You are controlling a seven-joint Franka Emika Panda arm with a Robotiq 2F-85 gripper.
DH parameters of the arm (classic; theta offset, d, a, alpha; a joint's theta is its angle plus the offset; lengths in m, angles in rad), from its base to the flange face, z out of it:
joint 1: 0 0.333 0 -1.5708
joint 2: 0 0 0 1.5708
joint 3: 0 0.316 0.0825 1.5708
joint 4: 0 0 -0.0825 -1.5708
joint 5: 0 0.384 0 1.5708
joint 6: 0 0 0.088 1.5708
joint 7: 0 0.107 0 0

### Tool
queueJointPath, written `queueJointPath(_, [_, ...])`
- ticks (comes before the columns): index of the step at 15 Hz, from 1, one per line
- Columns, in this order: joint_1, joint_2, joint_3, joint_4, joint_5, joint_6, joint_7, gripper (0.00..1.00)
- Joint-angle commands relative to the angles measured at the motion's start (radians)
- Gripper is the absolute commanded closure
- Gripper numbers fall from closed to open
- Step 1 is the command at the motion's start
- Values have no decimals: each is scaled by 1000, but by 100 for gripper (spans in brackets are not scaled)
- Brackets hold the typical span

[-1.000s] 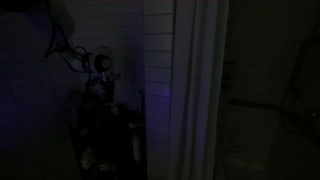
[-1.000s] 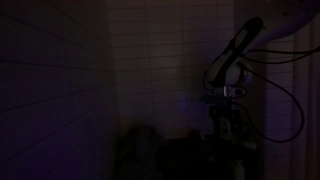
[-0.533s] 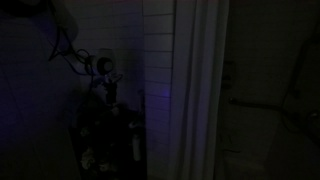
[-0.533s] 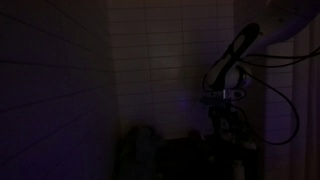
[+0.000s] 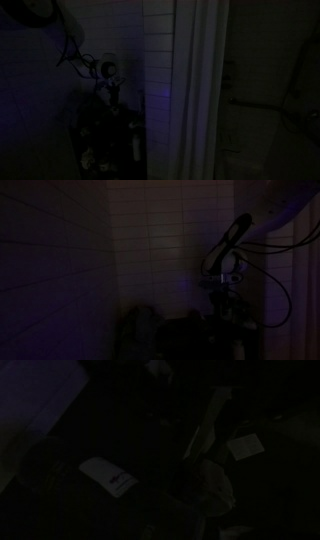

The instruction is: Move the black bottle to the left

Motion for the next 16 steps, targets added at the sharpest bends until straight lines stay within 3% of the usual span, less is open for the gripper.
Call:
queueJointPath(1, [0, 101, -17, 130, 36, -34, -8, 94])
queueJointPath(3, [-14, 146, -10, 197, 69, -68, -28, 100])
queueJointPath(8, [-21, 226, -10, 332, 108, -159, -29, 100])
queueJointPath(16, [-9, 295, -19, 421, 99, -226, -9, 100])
